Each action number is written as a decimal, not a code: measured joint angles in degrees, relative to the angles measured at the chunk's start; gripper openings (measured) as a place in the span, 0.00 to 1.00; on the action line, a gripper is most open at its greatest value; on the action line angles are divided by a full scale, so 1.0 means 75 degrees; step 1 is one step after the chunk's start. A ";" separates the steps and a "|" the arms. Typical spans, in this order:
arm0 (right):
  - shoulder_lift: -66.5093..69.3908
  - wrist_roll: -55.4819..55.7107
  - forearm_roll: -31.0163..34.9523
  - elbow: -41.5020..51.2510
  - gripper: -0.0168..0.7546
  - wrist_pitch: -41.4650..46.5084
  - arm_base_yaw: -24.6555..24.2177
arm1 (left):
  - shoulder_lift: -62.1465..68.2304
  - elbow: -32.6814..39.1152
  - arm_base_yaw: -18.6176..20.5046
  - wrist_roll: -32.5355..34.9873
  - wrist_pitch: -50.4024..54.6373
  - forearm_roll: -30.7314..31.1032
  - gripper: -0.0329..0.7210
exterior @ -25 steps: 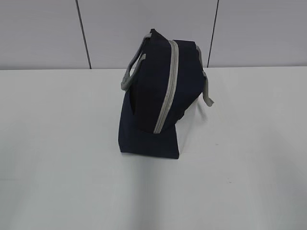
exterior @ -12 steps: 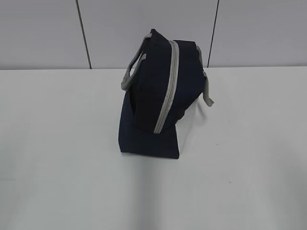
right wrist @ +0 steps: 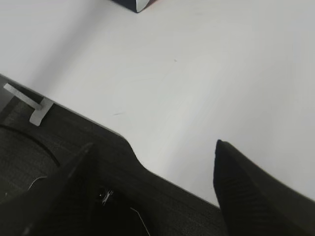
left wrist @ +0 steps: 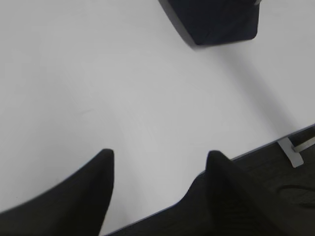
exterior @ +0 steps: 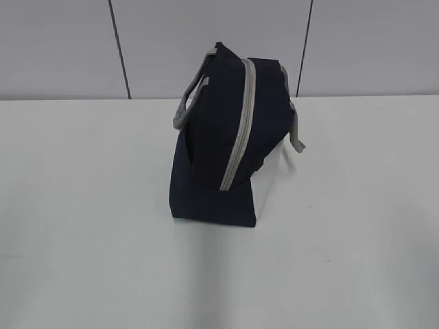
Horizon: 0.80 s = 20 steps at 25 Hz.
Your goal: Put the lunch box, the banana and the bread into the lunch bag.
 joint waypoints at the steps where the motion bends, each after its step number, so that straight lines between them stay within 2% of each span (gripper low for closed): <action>1: -0.0070 0.0015 0.0000 0.0000 0.71 0.0000 -0.0187 | 0.0000 0.0000 0.0058 0.0000 -0.0009 0.0000 0.60; 4: -0.0388 0.0015 0.0000 0.0000 0.71 0.0005 -0.1081 | -0.0090 0.0000 0.0405 0.0000 -0.0009 0.0000 0.59; 10: -0.1524 0.0015 -0.0004 0.0000 0.71 0.0056 -0.3353 | -0.0631 0.0000 0.1389 0.0000 -0.0009 0.0000 0.59; 13: -0.1785 0.0015 -0.0004 0.0000 0.71 0.0095 -0.4187 | -0.0934 0.0000 0.1675 0.0000 -0.0009 0.0000 0.57; 16: -0.1817 0.0015 -0.0017 0.0000 0.71 0.0099 -0.4701 | -0.1139 0.0000 0.1791 0.0000 0.0013 0.0000 0.57; 20: -0.1817 0.0032 -0.0017 0.0000 0.71 0.0111 -0.4853 | -0.1169 0.0000 0.1813 0.0000 0.0013 0.0000 0.56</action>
